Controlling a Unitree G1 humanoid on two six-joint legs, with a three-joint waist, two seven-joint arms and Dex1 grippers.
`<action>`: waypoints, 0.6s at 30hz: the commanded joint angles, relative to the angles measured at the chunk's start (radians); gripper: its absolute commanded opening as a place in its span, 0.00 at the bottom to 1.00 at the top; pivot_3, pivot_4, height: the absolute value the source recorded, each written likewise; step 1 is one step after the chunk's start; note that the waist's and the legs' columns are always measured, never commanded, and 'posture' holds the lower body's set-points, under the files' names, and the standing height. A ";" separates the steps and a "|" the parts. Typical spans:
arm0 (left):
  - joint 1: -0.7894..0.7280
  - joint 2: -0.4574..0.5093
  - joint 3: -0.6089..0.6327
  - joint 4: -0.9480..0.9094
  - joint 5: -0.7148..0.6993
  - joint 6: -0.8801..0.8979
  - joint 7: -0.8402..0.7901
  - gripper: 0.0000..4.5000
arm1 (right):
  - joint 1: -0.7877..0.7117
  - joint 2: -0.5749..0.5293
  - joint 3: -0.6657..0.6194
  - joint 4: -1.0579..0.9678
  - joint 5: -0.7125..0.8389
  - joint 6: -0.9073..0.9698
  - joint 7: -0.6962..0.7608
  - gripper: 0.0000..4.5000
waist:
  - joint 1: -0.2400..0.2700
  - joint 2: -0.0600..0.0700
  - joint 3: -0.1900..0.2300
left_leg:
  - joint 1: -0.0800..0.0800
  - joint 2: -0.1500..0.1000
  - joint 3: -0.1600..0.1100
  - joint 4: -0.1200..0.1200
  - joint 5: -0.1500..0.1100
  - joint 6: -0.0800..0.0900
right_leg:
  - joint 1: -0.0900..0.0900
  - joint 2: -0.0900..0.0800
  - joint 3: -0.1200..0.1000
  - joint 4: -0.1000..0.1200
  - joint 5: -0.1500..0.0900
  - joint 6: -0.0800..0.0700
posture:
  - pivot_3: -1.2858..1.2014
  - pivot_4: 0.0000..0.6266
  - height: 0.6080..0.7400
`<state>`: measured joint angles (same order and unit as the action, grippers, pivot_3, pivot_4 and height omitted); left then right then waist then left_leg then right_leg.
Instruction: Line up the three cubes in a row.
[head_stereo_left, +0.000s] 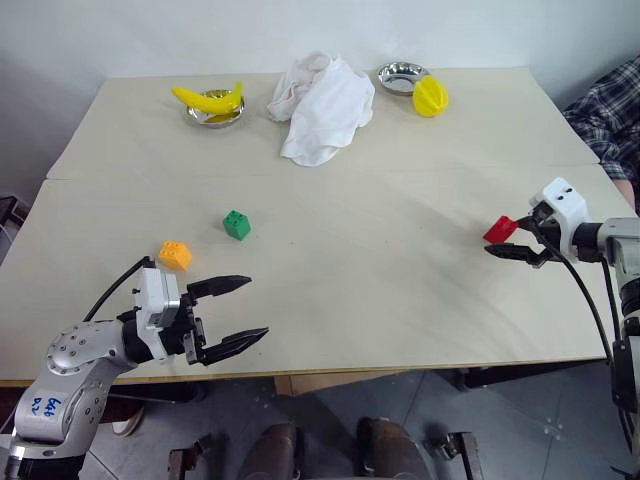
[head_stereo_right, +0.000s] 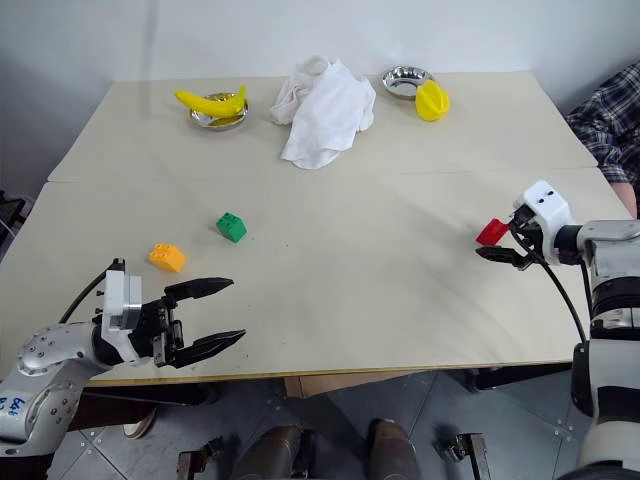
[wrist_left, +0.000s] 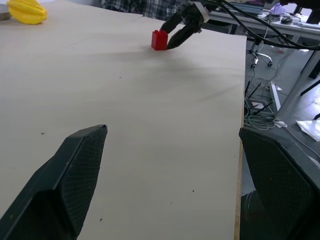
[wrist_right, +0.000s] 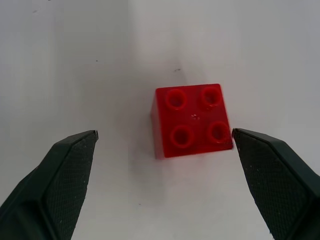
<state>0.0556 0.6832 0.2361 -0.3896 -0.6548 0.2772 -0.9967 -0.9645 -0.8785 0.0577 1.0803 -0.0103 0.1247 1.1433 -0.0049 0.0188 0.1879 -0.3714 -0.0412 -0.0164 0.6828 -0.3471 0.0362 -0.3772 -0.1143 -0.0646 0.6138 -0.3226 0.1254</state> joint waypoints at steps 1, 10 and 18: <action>0.010 -0.002 0.014 -0.040 0.001 -0.021 0.002 1.00 | -0.043 0.008 -0.011 0.030 -0.011 -0.056 -0.001 0.80 | -0.001 0.000 0.000 | 0.000 0.000 0.000 0.000 0.000 0.000 | 0.000 0.000 0.000 0.000 0.000 0.000 | 0.52 0.24 1.00; 0.015 -0.003 0.006 -0.047 0.005 -0.026 0.006 1.00 | -0.068 0.027 -0.023 0.104 -0.031 -0.125 -0.033 0.33 | 0.000 0.000 0.000 | 0.000 0.000 0.000 0.000 0.000 0.000 | 0.000 0.000 0.000 0.001 0.000 0.000 | 0.52 0.24 1.00; 0.039 0.010 0.031 -0.001 0.008 -0.058 -0.038 1.00 | -0.076 0.069 -0.018 -0.027 0.051 -0.242 0.361 0.33 | -0.006 0.000 0.000 | 0.000 0.000 0.000 0.000 0.000 0.000 | 0.000 0.000 0.000 0.001 0.000 0.000 | 0.52 0.24 1.00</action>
<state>0.0903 0.6822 0.2377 -0.3877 -0.6501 0.2436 -1.0169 -1.0138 -0.8083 0.0377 1.1117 0.0137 -0.0770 1.4134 -0.0108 0.0191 0.1881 -0.3709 -0.0406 -0.0162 0.6829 -0.3471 0.0360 -0.3772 -0.1135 -0.0647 0.6150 -0.3226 0.1254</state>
